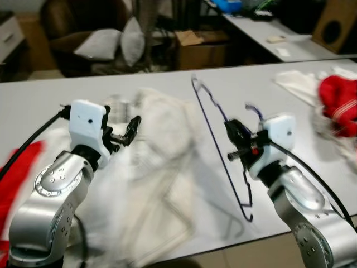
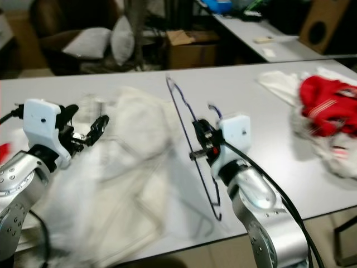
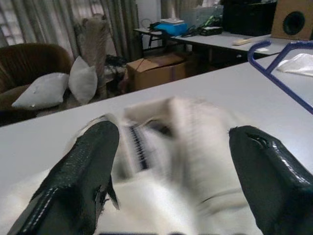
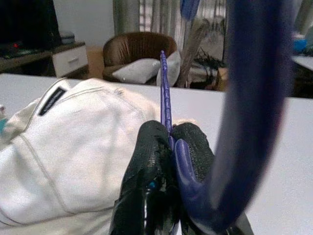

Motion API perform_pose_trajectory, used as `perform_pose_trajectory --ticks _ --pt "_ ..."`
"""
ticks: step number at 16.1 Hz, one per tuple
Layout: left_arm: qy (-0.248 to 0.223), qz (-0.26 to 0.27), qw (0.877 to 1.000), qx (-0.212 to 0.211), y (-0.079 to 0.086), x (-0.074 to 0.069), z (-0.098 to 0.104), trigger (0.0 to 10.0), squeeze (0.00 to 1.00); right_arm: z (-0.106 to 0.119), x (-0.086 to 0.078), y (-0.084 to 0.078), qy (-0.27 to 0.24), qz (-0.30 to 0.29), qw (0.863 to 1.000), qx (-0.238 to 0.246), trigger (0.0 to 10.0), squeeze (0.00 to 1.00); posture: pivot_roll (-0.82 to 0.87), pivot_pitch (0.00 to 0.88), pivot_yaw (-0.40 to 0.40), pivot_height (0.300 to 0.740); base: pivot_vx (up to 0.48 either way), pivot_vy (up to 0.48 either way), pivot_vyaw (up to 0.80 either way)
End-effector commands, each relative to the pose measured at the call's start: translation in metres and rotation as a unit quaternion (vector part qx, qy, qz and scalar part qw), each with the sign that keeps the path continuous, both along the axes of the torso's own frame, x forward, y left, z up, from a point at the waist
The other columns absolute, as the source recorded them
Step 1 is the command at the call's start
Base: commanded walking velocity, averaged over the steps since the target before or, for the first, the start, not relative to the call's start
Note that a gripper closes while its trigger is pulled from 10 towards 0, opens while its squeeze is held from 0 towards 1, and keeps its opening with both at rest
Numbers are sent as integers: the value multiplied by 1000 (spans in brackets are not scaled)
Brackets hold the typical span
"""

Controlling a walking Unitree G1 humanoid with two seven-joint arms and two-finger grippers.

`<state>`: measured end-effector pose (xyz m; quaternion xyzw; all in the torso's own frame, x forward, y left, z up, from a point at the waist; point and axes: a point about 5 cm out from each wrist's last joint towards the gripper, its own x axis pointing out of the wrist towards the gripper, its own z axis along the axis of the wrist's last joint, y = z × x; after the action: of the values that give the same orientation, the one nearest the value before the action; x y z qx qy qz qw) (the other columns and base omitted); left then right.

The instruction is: Hang hanger

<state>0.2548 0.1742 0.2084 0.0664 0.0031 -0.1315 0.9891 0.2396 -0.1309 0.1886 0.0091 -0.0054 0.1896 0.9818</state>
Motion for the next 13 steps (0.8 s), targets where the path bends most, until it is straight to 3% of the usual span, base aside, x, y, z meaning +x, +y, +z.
perform_pose_trajectory --ticks 1,3,5,7,9,10,11,13 --pt "-1 -1 1000 6 1 1 2 10000 0 6 1 1 -13 1 1000 4 10000 0 105 14 -13 740 0 360 0" --pt "-10 1 1000 2 2 5 8 10000 0 10 5 4 -13 3 1000 11 10000 0 96 32 -25 740 0 360 0" --pt "-3 16 1000 2 5 -2 -1 10000 0 6 -1 7 -11 27 1000 -5 10000 0 100 16 -27 740 0 133 0" --pt "-11 6 1000 27 0 -2 -3 10000 0 5 1 1 -7 7 1000 8 10000 0 102 4 -34 740 0 -480 0" --pt "-12 26 999 21 4 2 -1 10000 0 9 8 2 -11 9 1000 5 10000 0 102 14 -48 740 0 -480 0" --pt "-1 52 999 -4 11 -1 -6 10000 0 9 8 2 -14 29 999 -11 10000 0 106 6 -46 740 0 0 0" --pt "10 51 999 6 13 -3 -11 10000 0 4 7 -3 -10 28 999 -22 10000 0 111 0 -44 740 0 0 0" --pt "30 66 997 -19 20 3 -15 10000 35 3 8 -9 2 14 1000 4 10000 0 112 0 -36 740 0 0 0"
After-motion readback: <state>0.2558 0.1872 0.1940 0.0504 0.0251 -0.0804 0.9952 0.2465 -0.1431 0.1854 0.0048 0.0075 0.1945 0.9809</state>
